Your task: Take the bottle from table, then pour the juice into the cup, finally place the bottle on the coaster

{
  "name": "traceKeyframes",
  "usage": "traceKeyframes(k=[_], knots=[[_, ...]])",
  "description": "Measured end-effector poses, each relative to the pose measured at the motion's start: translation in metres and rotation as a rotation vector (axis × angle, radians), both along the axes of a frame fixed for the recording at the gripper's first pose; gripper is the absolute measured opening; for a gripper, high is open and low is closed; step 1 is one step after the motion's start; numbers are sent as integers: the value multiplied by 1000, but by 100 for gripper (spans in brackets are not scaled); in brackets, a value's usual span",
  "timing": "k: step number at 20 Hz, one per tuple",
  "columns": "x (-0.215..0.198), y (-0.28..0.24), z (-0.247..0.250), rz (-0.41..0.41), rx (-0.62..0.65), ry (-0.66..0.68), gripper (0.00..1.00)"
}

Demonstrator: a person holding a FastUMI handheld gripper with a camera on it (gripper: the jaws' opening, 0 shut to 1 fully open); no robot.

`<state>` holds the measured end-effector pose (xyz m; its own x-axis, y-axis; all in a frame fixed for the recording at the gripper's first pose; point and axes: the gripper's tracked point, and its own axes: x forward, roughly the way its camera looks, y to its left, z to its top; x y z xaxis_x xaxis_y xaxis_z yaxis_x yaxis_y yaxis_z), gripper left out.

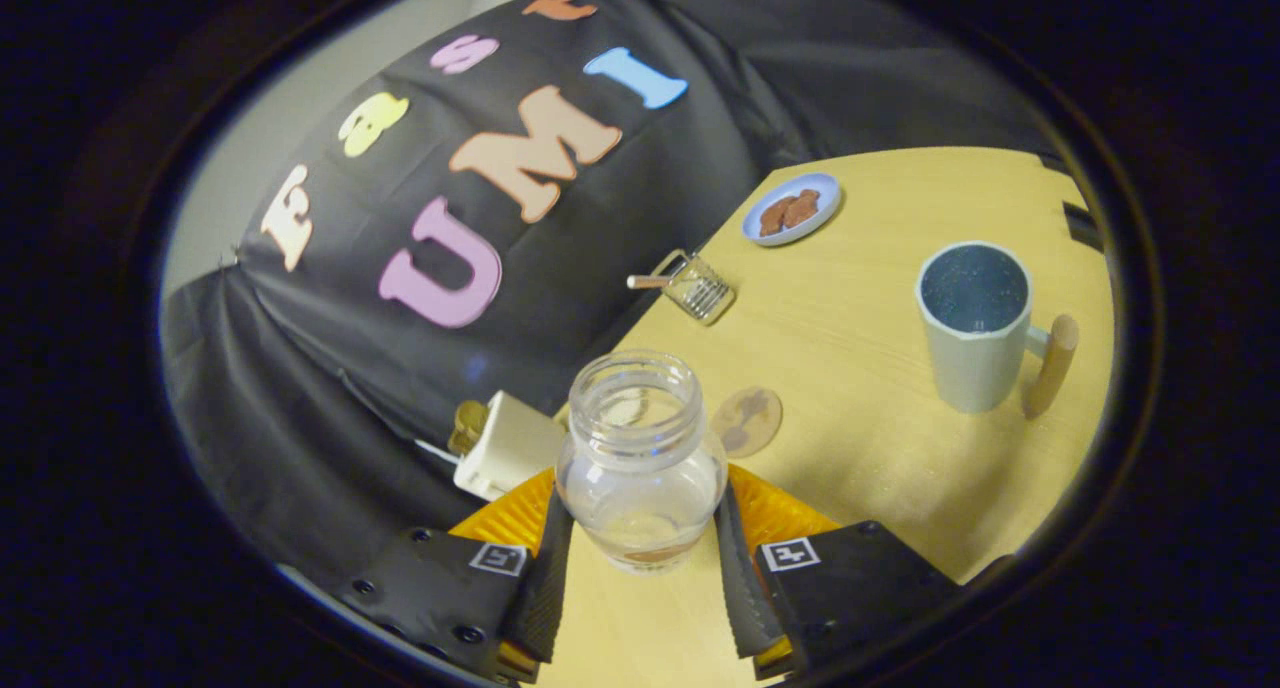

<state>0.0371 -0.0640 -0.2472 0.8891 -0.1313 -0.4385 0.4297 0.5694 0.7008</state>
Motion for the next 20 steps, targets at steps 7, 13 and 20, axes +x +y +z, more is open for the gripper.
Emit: traceKeyframes(k=[7,13,20], knots=[[26,-42,36,-155,220,-221,70],[29,-75,52,-263,330,-347,69],[27,-95,61,-359,447,-459,69]])
